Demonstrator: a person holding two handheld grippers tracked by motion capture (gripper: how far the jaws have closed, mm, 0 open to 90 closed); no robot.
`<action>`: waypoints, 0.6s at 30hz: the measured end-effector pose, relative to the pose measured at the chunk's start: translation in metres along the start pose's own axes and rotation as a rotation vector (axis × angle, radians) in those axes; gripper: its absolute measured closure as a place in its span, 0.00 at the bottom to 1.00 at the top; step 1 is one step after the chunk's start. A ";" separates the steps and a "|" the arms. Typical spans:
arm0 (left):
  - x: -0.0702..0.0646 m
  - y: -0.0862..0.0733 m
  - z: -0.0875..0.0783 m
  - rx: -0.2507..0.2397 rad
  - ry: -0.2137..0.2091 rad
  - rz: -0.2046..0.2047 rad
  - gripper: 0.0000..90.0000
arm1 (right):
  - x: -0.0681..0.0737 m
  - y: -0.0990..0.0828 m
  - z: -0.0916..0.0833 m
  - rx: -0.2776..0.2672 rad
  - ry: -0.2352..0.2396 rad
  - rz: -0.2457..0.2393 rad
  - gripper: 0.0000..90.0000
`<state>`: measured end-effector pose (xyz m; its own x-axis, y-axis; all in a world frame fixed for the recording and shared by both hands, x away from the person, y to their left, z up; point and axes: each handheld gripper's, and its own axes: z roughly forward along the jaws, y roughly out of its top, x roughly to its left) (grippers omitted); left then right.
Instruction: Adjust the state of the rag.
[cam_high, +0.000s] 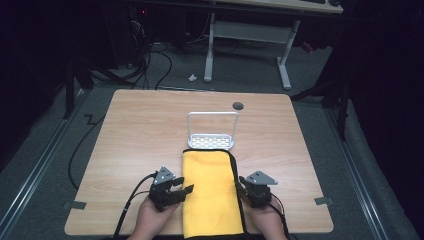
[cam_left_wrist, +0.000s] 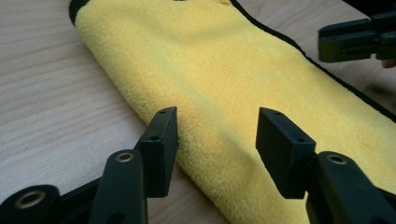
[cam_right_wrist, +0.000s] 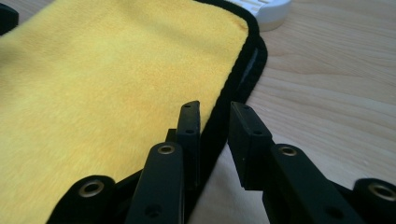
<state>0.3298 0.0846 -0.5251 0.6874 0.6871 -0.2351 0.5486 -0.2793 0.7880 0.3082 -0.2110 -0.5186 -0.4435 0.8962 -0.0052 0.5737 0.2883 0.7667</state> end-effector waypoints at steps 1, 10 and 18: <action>-0.004 0.000 0.005 0.020 0.028 0.041 0.58 | 0.000 0.006 0.011 0.023 -0.001 0.025 0.82; -0.012 -0.005 0.009 0.054 0.079 0.120 0.62 | 0.008 0.010 0.026 0.039 -0.025 -0.030 0.83; -0.017 -0.011 0.001 0.077 0.064 0.126 0.62 | 0.009 0.002 0.017 0.045 -0.001 -0.042 0.83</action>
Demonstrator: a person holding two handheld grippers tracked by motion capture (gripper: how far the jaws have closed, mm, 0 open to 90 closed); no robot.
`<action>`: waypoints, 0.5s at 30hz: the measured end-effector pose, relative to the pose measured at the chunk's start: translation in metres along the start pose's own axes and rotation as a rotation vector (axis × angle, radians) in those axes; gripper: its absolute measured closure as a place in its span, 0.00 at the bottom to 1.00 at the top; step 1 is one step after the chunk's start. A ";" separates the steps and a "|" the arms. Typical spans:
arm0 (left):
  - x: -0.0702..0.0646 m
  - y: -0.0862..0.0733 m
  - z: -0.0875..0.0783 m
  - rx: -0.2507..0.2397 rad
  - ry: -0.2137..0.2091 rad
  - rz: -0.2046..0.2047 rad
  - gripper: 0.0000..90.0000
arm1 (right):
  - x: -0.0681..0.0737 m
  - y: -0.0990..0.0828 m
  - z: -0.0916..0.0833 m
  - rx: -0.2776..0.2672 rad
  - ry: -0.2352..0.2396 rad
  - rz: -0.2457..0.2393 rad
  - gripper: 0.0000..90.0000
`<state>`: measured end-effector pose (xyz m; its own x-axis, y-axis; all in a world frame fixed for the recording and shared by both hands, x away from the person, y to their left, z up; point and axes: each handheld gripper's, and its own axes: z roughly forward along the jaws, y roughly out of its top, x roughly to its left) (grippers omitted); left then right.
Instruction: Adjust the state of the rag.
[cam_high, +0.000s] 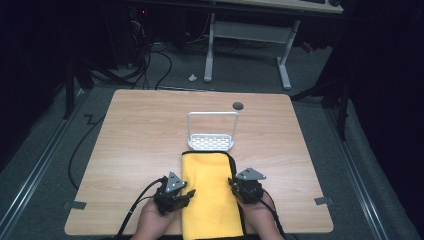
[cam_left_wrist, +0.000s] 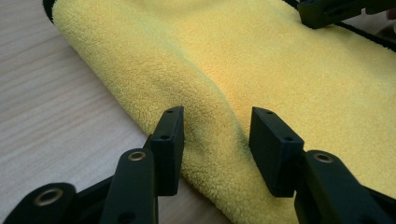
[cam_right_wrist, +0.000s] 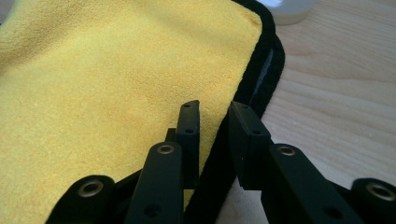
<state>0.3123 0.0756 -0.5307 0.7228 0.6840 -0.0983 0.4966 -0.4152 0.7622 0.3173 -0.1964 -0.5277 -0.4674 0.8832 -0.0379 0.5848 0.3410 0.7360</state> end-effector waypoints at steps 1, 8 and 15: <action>0.000 0.000 0.000 0.000 0.000 0.000 0.62 | 0.000 0.000 0.000 0.000 0.000 0.000 0.83; -0.017 -0.013 -0.018 0.037 -0.043 0.011 0.62 | 0.006 -0.016 -0.021 0.017 0.072 -0.014 0.82; -0.011 -0.011 -0.020 0.045 -0.100 -0.036 0.61 | 0.011 -0.027 -0.029 -0.005 0.076 -0.030 0.80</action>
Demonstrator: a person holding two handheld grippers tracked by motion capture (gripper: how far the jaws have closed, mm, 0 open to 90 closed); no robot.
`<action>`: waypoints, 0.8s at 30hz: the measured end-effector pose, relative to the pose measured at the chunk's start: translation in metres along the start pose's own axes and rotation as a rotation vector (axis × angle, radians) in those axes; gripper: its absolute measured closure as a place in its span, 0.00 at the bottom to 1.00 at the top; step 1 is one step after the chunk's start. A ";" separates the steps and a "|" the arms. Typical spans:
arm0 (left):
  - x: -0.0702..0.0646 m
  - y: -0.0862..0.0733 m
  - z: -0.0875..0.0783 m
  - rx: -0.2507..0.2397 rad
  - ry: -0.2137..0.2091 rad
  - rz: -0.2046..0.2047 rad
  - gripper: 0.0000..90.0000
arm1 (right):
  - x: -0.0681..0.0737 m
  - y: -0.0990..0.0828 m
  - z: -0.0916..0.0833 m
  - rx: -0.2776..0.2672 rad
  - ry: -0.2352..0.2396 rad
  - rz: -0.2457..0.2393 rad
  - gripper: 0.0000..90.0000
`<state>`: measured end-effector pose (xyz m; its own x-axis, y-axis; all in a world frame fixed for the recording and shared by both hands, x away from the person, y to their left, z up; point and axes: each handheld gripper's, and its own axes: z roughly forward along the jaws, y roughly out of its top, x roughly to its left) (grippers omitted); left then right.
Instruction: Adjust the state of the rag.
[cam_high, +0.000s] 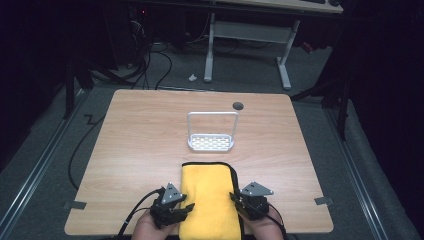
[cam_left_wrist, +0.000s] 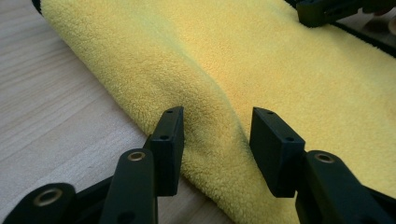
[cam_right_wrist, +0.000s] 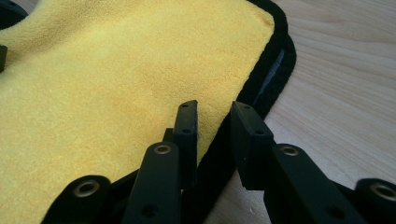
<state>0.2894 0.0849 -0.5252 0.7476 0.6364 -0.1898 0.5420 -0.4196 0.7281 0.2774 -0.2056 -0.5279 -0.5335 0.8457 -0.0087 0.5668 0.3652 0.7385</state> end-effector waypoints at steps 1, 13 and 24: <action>0.003 0.001 -0.001 -0.011 0.002 -0.006 0.61 | 0.000 0.000 0.000 0.000 -0.001 0.006 0.77; 0.063 0.026 0.011 -0.136 0.053 -0.237 0.42 | -0.009 0.000 -0.008 -0.043 -0.006 0.033 0.74; 0.073 0.043 0.038 -0.104 0.027 -0.302 0.39 | -0.011 0.006 -0.003 -0.055 -0.024 0.040 0.65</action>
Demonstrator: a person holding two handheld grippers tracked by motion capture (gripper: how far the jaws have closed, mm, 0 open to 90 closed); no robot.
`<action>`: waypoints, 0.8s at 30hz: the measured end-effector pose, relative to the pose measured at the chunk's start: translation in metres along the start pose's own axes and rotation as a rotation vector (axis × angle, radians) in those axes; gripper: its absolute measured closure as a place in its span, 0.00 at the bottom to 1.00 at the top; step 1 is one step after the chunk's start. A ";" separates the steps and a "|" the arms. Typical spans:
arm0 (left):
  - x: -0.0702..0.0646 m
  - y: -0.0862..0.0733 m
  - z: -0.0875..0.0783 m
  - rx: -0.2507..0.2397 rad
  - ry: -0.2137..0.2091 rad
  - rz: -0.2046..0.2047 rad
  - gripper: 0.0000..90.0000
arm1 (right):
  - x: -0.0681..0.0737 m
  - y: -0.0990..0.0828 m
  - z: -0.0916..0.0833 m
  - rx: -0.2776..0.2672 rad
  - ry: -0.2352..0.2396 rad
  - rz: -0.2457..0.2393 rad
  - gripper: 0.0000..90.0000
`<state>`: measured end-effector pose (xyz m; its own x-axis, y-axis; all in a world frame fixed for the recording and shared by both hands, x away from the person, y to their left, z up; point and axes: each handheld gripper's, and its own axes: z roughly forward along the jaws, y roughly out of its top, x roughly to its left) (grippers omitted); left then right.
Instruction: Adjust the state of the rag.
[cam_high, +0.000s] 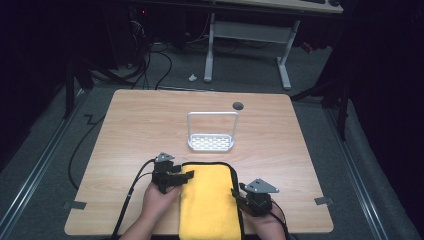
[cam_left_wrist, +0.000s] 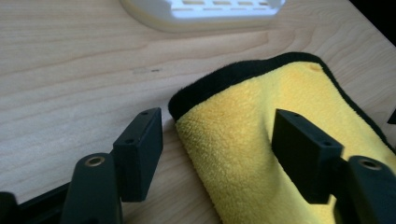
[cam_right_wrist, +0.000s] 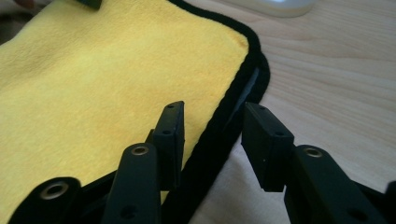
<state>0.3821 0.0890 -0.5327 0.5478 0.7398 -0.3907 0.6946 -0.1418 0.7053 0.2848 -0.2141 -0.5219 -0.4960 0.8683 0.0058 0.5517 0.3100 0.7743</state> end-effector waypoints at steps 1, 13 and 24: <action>0.000 0.000 0.000 -0.003 0.008 0.006 0.42 | -0.002 0.002 0.002 0.001 0.000 0.012 0.63; -0.005 -0.007 0.002 -0.017 0.046 0.064 0.74 | -0.024 0.038 0.053 0.069 -0.044 0.098 0.58; -0.008 -0.009 0.002 -0.014 0.050 0.085 0.75 | -0.017 0.038 0.054 0.089 -0.048 0.105 0.71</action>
<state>0.3727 0.0835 -0.5366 0.5803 0.7576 -0.2989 0.6398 -0.1970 0.7429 0.3508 -0.1964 -0.5270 -0.4010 0.9146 0.0524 0.6576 0.2476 0.7115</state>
